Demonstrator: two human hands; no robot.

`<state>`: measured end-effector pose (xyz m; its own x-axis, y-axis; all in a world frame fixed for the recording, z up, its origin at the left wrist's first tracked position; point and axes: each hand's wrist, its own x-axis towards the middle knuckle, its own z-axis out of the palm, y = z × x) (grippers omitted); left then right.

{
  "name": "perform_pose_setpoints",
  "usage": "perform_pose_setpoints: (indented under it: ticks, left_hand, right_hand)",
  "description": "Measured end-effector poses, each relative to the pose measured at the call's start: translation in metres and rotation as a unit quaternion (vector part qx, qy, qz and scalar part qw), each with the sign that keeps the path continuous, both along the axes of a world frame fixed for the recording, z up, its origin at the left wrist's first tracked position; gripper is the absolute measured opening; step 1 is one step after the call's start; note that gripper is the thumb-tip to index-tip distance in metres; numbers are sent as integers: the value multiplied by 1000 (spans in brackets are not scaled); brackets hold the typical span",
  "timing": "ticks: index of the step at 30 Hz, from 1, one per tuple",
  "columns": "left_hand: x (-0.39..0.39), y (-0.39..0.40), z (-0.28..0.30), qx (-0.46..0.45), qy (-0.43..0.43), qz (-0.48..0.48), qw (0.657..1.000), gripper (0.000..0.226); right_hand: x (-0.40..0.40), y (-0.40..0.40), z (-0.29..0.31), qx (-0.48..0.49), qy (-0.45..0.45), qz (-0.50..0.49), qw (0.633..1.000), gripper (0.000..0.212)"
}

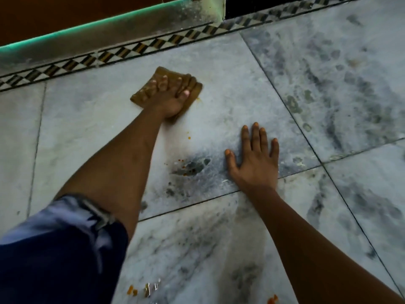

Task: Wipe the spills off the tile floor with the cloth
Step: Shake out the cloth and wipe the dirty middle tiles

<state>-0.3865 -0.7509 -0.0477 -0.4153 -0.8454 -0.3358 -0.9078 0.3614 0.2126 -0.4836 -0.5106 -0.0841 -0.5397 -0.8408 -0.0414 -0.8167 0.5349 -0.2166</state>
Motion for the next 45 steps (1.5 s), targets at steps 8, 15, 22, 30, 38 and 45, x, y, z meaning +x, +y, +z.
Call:
perform_pose_setpoints:
  ticks: [8, 15, 22, 30, 38, 45]
  left_hand:
    - [66, 69, 4, -103, 4, -167, 981, 64]
    - [13, 13, 5, -54, -33, -52, 997, 57]
    - [43, 74, 0, -97, -3, -207, 973, 57]
    - [41, 17, -8, -70, -6, -50, 996, 51]
    - [42, 95, -7, -78, -9, -206, 975, 66]
    - [120, 78, -1, -57, -58, -131, 988, 74]
  right_hand:
    - [0, 1, 1, -10, -11, 0, 1000, 75]
    - [1, 1, 1, -7, -15, -1, 1000, 75]
    - [1, 0, 2, -16, -10, -2, 1000, 74]
    - [0, 1, 1, -2, -13, 3, 1000, 75]
    - [1, 1, -1, -23, -7, 1, 1000, 76]
    - [1, 1, -3, -5, -5, 4, 1000, 76]
